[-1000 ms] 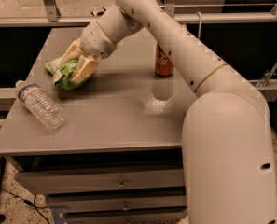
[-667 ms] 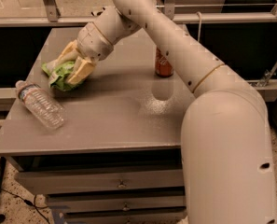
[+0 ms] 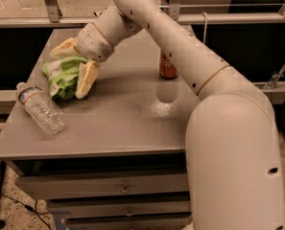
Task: Move green rice chip bag near water bottle
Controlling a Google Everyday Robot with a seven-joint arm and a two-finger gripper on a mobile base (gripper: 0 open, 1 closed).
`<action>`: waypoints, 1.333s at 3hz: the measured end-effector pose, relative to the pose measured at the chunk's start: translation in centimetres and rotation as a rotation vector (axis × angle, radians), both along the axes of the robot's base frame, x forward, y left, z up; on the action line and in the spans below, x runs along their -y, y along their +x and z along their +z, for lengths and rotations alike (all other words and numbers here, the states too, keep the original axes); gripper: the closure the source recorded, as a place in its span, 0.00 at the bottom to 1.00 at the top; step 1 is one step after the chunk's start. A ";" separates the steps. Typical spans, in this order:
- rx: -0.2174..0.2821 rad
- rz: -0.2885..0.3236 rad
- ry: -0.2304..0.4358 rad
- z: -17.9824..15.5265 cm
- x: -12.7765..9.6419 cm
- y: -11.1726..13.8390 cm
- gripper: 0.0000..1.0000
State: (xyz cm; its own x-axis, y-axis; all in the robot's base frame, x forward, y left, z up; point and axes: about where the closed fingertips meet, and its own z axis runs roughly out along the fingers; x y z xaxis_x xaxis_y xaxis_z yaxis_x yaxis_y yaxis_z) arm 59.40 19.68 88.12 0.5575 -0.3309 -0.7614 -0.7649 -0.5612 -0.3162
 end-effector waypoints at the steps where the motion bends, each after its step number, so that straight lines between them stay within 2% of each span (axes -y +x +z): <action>1: 0.006 -0.015 0.000 0.1 0.6 0.2 0.00; 2: 0.072 -0.120 -0.005 2.5 3.8 1.9 0.00; 3: 0.177 -0.249 0.009 6.2 7.7 3.4 0.00; 4: 0.313 -0.444 0.030 10.9 13.3 3.6 0.00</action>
Offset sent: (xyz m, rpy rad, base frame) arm 0.0469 -0.0957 0.0672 -0.0133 -0.1767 -0.2841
